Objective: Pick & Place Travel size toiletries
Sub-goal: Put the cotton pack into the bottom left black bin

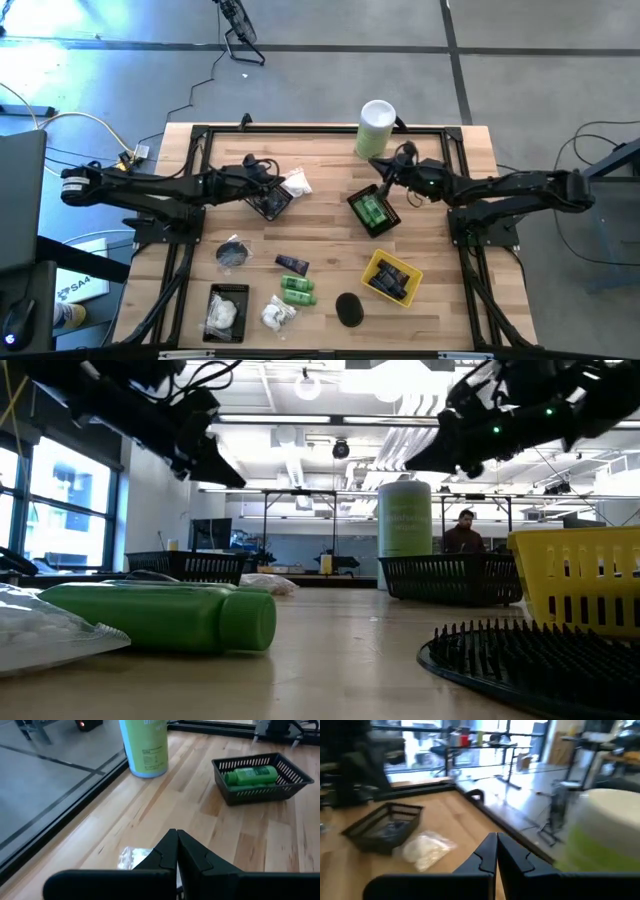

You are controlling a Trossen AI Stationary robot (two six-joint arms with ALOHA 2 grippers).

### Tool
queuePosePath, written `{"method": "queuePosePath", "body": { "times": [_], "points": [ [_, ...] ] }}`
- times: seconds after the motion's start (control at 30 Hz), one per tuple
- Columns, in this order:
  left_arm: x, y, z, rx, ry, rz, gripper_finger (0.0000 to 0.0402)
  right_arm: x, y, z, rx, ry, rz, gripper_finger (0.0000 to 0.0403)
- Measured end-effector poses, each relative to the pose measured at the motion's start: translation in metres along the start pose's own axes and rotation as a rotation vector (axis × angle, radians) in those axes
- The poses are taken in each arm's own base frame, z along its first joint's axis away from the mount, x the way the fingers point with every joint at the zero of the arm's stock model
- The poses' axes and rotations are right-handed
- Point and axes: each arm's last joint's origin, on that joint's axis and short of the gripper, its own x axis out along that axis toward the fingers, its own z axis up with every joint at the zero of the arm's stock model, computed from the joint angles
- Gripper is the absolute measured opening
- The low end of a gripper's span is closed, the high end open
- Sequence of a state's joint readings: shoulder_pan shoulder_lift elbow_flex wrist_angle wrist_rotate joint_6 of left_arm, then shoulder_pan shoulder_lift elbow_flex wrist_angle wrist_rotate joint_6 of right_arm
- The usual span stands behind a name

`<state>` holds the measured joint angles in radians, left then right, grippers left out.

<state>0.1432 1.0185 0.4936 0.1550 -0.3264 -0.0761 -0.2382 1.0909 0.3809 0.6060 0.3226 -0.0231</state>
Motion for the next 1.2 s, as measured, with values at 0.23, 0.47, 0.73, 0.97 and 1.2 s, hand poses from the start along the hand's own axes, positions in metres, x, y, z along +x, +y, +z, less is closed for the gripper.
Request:
{"method": "queuePosePath", "body": {
  "times": [0.23, 0.47, 0.73, 0.97, 1.2],
  "points": [
    [0.016, -0.006, 0.009, 0.003, 0.027, 0.016, 0.0000, -0.023, -0.009, 0.012, -0.067, -0.102, -0.035, 0.0004],
    [0.037, -0.014, 0.020, 0.012, 0.073, 0.074, 0.0000, -0.047, -0.018, 0.021, -0.100, -0.155, -0.065, 0.0004],
    [0.060, -0.039, 0.037, 0.102, 0.203, 0.205, 0.0000, -0.061, -0.022, 0.020, -0.075, -0.115, -0.057, 0.0004],
    [0.081, -0.048, 0.046, 0.066, 0.281, 0.249, 0.0000, -0.062, -0.023, 0.013, -0.077, -0.047, -0.050, 0.0004],
    [0.097, -0.056, 0.047, 0.087, 0.433, 0.257, 0.0000, -0.062, -0.022, 0.009, -0.072, -0.011, -0.042, 0.0004]
  ]
}}
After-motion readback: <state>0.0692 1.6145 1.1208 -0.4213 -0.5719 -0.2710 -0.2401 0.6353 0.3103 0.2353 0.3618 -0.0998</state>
